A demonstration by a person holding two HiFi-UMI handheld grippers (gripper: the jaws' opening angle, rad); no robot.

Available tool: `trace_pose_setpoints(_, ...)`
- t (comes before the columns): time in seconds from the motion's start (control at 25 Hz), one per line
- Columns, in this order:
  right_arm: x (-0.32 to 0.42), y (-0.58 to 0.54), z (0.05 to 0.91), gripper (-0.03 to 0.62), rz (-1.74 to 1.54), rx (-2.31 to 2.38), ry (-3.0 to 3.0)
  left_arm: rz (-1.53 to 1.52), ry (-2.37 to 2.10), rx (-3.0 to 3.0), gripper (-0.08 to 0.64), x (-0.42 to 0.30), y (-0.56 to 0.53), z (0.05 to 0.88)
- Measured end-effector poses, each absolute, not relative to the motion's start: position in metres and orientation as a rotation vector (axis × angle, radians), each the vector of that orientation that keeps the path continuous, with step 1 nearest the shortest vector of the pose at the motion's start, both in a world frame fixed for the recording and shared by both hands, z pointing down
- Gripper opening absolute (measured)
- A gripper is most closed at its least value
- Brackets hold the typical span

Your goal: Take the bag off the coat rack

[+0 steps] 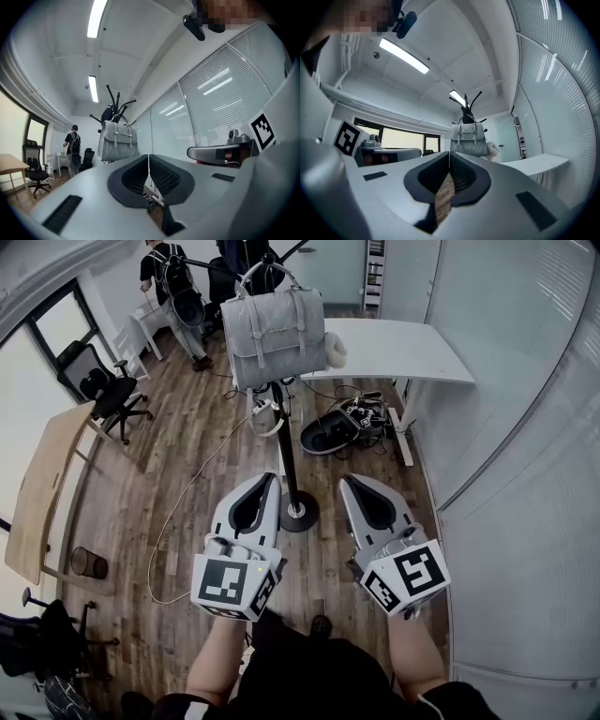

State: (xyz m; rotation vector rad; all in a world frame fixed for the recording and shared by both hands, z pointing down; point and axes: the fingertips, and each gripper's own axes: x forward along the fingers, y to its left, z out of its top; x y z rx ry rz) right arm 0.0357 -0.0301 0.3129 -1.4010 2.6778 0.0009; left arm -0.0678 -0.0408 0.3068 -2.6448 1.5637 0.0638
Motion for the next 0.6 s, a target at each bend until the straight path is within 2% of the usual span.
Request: trace_pose_setpoints(0.6,0.034,-0.063,0.346,0.032,-0.086,-1.416,2.697,-0.033,1.62,-2.635,0.023,-0.074,-0.069,0.335)
